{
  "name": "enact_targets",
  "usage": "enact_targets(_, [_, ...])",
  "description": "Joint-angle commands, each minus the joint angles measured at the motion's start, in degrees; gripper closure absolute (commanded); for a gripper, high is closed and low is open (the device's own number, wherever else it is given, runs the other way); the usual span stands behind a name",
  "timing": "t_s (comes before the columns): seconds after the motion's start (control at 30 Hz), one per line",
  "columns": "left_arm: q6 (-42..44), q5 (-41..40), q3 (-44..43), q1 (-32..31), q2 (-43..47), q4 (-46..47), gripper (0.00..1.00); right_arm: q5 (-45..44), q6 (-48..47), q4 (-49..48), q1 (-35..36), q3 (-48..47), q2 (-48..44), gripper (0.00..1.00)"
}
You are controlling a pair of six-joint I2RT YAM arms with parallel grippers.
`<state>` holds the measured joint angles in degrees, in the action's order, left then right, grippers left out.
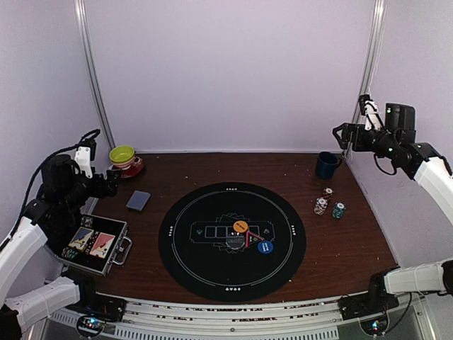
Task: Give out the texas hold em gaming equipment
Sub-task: Pick up the dealer button from the community card area.
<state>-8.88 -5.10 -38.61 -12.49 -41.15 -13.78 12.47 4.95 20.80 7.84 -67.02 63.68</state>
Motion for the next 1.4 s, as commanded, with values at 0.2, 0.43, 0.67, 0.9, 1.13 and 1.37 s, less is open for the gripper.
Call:
enact_targets(0.2, [-4.96, -4.98, -3.54, -0.59, -0.56, -4.03, 0.02, 10.89, -11.05, 8.57, 5.95, -7.57, 5.05, 0.00])
enact_targets(0.43, [-8.09, -3.82, -3.12, -0.71, -0.59, -5.99, 0.02, 7.98, -20.56, 11.65, 18.96, -12.94, 13.45, 0.00])
enact_targets(0.67, [-8.91, -1.86, -1.12, -0.71, 2.05, -6.71, 0.02, 0.76, -29.99, 12.73, 34.76, -15.33, 26.21, 0.00])
enact_targets(0.9, [-9.40, -1.39, 0.76, -0.75, 4.49, -6.27, 0.02, -0.72, -34.90, 15.42, 42.58, -21.28, 40.50, 0.00])
enact_targets(1.13, [-9.40, -1.10, 1.06, -0.78, 5.12, -6.14, 0.02, -2.83, -37.50, 17.84, 46.83, -21.75, 48.34, 0.00])
enact_targets(1.37, [-9.40, -1.58, 1.26, -0.76, 6.36, -6.16, 0.02, -4.88, -37.83, 16.32, 47.50, -19.58, 50.77, 0.00])
